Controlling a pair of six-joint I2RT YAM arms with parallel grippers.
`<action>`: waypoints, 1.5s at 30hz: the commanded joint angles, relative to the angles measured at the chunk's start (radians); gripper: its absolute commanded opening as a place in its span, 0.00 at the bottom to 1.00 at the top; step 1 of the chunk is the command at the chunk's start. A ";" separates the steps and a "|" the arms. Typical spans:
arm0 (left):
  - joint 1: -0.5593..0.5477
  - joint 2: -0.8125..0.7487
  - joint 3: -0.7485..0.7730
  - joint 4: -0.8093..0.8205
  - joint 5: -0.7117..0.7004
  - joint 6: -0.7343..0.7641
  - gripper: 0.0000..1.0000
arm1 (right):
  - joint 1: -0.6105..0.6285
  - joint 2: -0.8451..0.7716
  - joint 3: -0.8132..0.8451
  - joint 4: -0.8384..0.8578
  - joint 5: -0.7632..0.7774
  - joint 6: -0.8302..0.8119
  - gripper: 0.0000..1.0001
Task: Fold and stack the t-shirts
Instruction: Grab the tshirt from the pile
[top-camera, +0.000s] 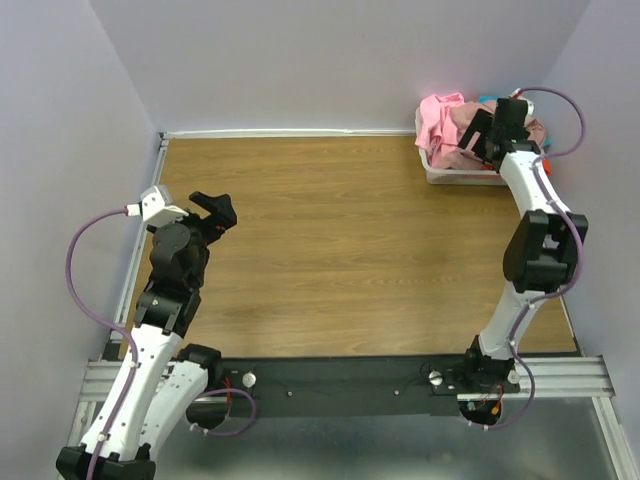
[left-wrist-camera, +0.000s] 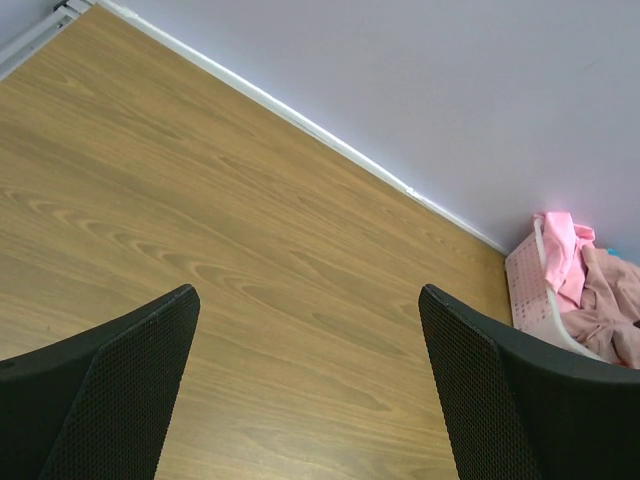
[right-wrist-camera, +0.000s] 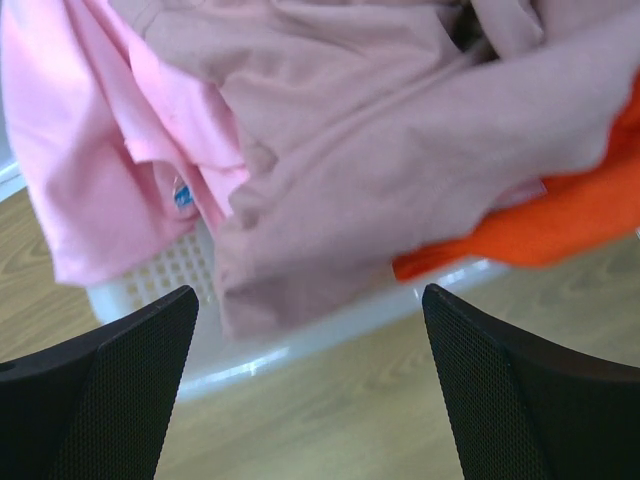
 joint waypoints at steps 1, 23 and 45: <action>0.005 -0.017 -0.016 0.027 -0.002 -0.018 0.99 | -0.008 0.119 0.134 -0.011 -0.025 -0.072 1.00; 0.005 -0.029 -0.011 0.004 -0.095 -0.041 0.99 | -0.005 0.279 0.292 -0.018 0.044 -0.077 0.09; 0.005 -0.057 -0.014 0.028 -0.042 -0.037 0.99 | 0.038 -0.112 0.465 -0.017 -0.046 -0.109 0.00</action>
